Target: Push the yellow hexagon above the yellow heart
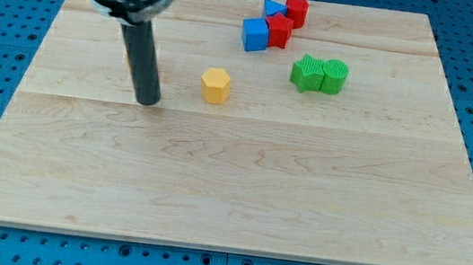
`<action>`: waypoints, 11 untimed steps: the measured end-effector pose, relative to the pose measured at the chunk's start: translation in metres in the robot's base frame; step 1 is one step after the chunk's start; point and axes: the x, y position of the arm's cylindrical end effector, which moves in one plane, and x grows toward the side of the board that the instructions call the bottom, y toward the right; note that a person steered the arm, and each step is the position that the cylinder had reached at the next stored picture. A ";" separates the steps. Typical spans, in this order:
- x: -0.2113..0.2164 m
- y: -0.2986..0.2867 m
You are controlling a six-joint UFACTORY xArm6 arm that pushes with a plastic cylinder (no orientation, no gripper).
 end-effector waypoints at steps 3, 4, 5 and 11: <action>0.000 0.097; -0.018 0.092; -0.036 0.079; -0.131 -0.007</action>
